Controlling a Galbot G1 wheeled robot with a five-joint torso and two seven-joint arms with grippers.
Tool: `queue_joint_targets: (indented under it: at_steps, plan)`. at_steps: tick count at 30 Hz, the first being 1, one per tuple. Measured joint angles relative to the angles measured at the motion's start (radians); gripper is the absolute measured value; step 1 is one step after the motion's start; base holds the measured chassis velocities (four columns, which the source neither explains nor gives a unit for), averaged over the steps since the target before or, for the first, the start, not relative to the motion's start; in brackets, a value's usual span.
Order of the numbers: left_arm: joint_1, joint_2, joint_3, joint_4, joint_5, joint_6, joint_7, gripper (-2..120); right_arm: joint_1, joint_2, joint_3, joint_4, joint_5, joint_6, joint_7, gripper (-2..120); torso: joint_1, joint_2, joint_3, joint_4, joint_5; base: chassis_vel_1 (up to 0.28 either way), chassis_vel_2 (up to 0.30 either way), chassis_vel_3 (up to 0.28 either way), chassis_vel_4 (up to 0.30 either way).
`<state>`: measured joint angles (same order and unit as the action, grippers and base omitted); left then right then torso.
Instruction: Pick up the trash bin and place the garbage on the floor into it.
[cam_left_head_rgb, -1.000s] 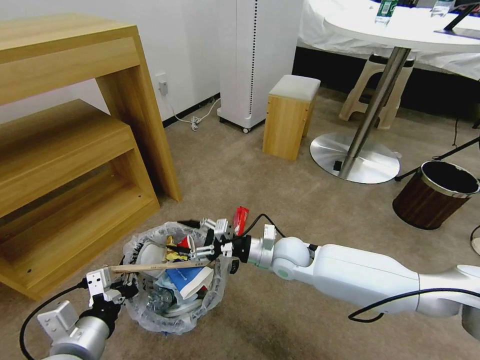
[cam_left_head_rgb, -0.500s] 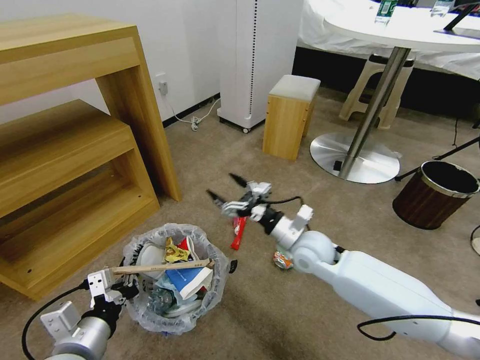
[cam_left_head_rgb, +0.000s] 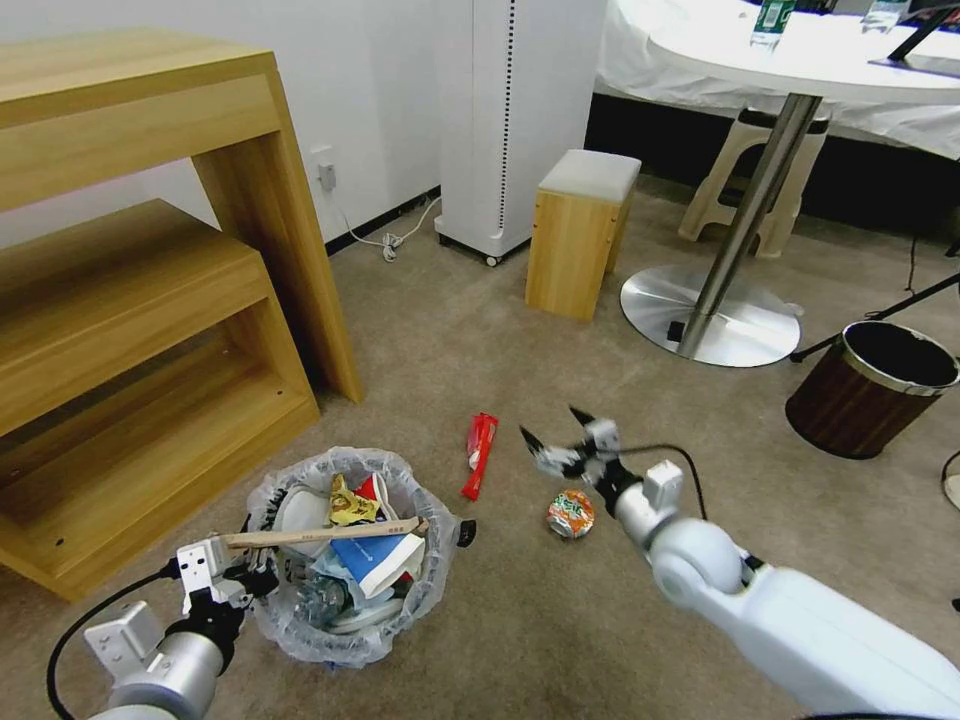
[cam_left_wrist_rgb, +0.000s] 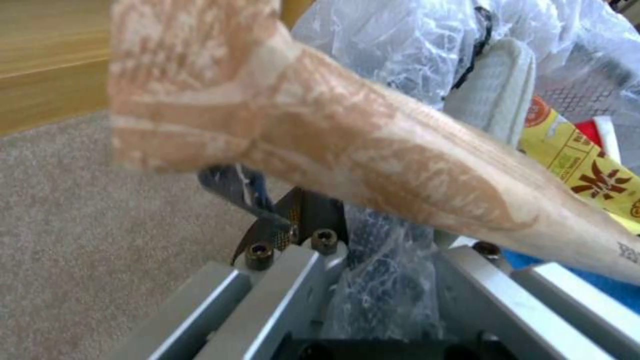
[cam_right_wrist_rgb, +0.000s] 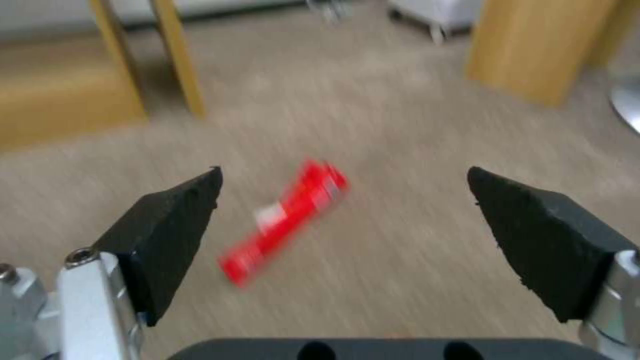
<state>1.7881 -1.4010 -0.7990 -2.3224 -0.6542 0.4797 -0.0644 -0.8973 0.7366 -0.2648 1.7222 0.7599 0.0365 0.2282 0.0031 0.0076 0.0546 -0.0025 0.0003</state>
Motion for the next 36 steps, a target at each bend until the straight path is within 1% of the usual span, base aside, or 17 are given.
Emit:
queue_joint_targets:
  at_steps: [1,2,5,7,10,11,14,22,24,27,32,33,36]
  plan:
    - [0.000,0.000,0.001,0.002,0.002,-0.002,0.000,1,-0.011,-0.004,0.003,-0.008,-0.004,-0.036,0.008,97,0.000,0.000,0.000,0.0002,-0.0006,0.000,0.000,0.000,0.000]
    - [0.000,0.000,0.001,0.002,0.002,-0.002,0.000,1,-0.011,-0.004,0.003,-0.008,-0.004,-0.036,0.008,97,0.000,0.000,0.000,0.0002,-0.0006,0.000,0.000,0.000,0.000]
    - [0.000,-0.001,0.000,0.005,0.003,-0.006,0.002,1,-0.028,-0.008,-0.006,-0.048,-0.042,-0.114,0.018,99,0.000,0.000,0.000,0.0001,-0.0003,0.000,0.000,0.000,0.000]
    - [0.000,-0.001,0.000,0.006,0.003,-0.006,0.002,1,-0.029,-0.007,-0.013,-0.061,-0.051,-0.124,0.018,99,0.000,0.000,0.000,0.0000,-0.0005,0.000,0.000,0.000,0.000]
    - [0.000,-0.006,0.003,0.010,0.006,-0.009,0.003,1,-0.028,0.010,-0.051,-0.125,-0.088,-0.140,0.019,99,0.000,0.000,0.000,0.0001,-0.0002,0.000,0.000,0.000,0.000]
    - [0.000,-0.006,0.003,0.010,0.006,-0.009,0.003,1,-0.028,0.010,-0.051,-0.125,-0.088,-0.140,0.019,99,0.000,0.000,0.000,0.0001,-0.0002,0.000,0.000,0.000,0.000]
    - [0.000,-0.009,0.006,0.014,0.012,-0.010,0.007,1,-0.027,0.034,-0.076,-0.182,-0.133,-0.117,0.005,99,0.000,0.000,0.000,0.0001,-0.0002,0.000,0.000,0.000,0.000]
    - [0.000,-0.008,0.003,0.015,0.012,-0.011,0.008,1,-0.011,0.044,-0.091,-0.214,-0.155,-0.083,-0.015,99,0.000,0.000,0.000,0.0001,-0.0004,0.000,0.000,0.000,0.000]
    - [0.000,-0.009,0.003,0.015,0.012,-0.011,0.008,1,0.001,0.046,-0.104,-0.230,-0.165,-0.074,-0.023,99,0.000,0.000,0.000,0.0000,-0.0005,0.000,0.000,0.000,0.000]
    - [0.000,-0.014,0.005,0.009,0.015,-0.010,0.008,1,0.038,0.061,-0.153,-0.279,-0.197,-0.038,-0.046,98,0.000,0.000,0.000,0.0001,-0.0004,0.000,0.000,0.000,0.000]
    - [0.001,-0.020,0.006,0.007,0.016,-0.009,0.008,1,0.071,0.082,-0.198,-0.316,-0.216,-0.022,-0.058,97,0.000,0.000,0.000,0.0001,-0.0004,0.000,0.000,0.000,0.000]
    - [0.001,-0.022,0.005,0.007,0.016,-0.009,0.008,1,0.081,0.091,-0.211,-0.332,-0.223,-0.016,-0.059,95,0.000,0.000,0.000,0.0001,-0.0003,0.000,0.000,0.000,0.000]
    - [0.003,-0.024,0.002,0.006,0.016,-0.009,0.008,1,0.098,0.105,-0.226,-0.356,-0.228,-0.011,-0.060,93,0.000,0.000,0.000,0.0001,-0.0004,0.000,0.000,0.000,0.000]
